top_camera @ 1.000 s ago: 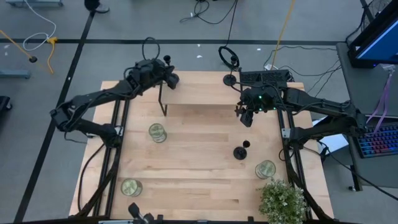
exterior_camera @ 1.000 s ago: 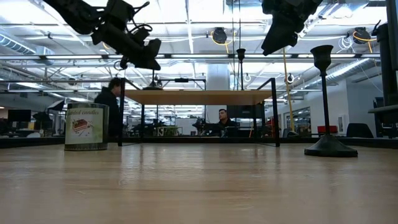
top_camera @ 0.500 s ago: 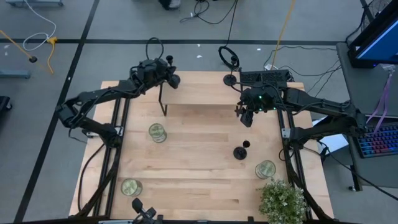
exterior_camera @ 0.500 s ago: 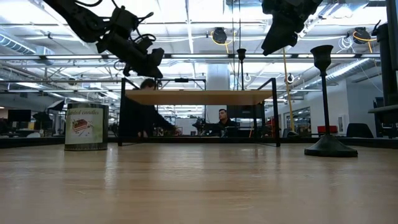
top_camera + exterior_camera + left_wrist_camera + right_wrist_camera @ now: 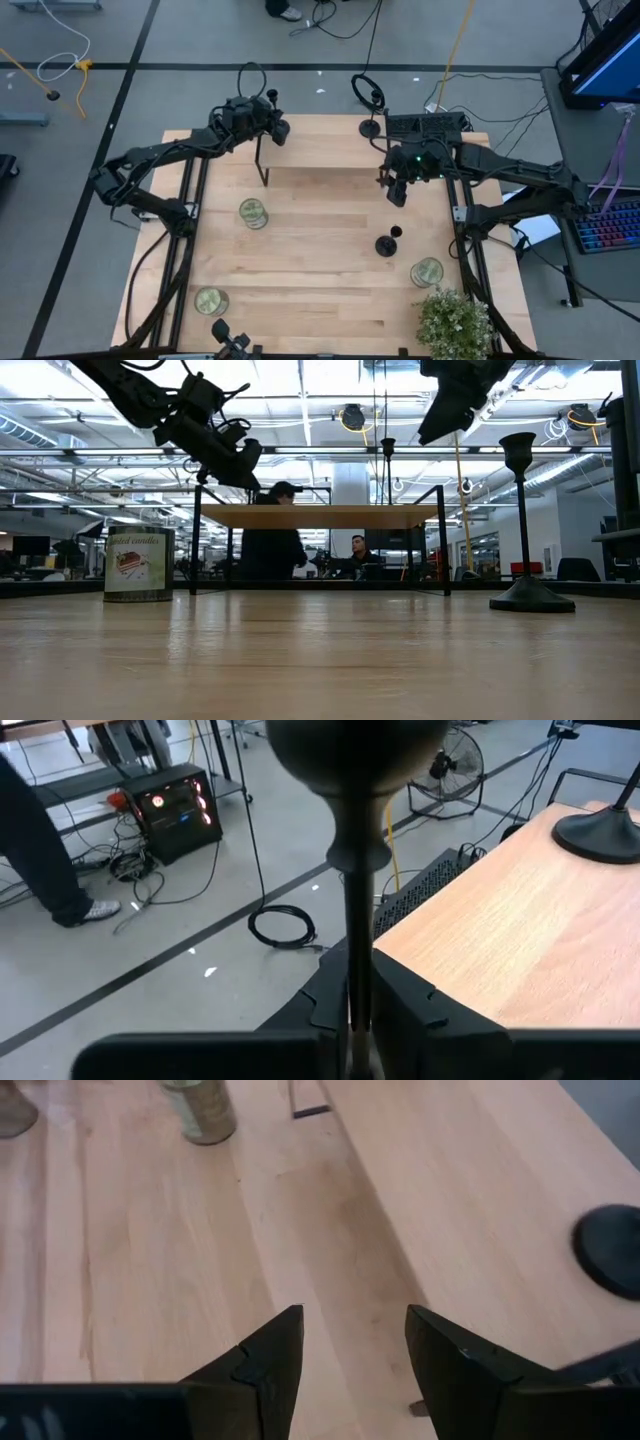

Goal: Pick & Place candle stick holders
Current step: Put the left black candle holder on the shelf, then put the black candle holder on the shelf aligned with the other black candle holder

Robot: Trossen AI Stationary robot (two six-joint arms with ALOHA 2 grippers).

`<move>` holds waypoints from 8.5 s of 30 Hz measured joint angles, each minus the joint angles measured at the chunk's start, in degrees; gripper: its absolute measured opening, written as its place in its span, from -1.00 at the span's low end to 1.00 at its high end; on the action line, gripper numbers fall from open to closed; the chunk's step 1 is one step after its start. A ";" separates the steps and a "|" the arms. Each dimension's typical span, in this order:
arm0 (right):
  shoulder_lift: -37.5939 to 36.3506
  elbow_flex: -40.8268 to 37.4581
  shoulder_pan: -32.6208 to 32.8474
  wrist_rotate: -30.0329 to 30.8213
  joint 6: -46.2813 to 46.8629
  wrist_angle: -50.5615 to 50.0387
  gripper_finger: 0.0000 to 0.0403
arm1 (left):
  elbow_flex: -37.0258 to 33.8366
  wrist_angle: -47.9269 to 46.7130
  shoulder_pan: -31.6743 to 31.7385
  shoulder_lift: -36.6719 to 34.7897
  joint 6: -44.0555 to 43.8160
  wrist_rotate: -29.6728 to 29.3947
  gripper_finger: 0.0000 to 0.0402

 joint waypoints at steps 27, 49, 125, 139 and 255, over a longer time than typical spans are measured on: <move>-2.45 -3.45 16.19 0.01 6.97 -5.91 0.05 | -0.07 -20.18 -2.25 -15.52 0.38 2.15 0.19; -22.59 -36.20 25.49 0.19 5.50 31.20 0.04 | -0.07 -21.64 -9.46 -27.32 -2.97 10.70 0.19; -34.95 -58.27 26.43 5.23 -3.04 59.94 0.48 | -0.02 -23.08 -9.46 -27.28 -2.53 10.72 0.19; -29.97 -64.63 26.45 3.00 4.45 63.23 0.43 | -0.02 -23.12 -9.45 -27.28 -1.68 10.67 0.19; 36.58 2.41 -11.77 9.16 -1.44 77.05 -0.35 | -0.02 -29.37 -10.84 -27.28 3.65 13.39 0.19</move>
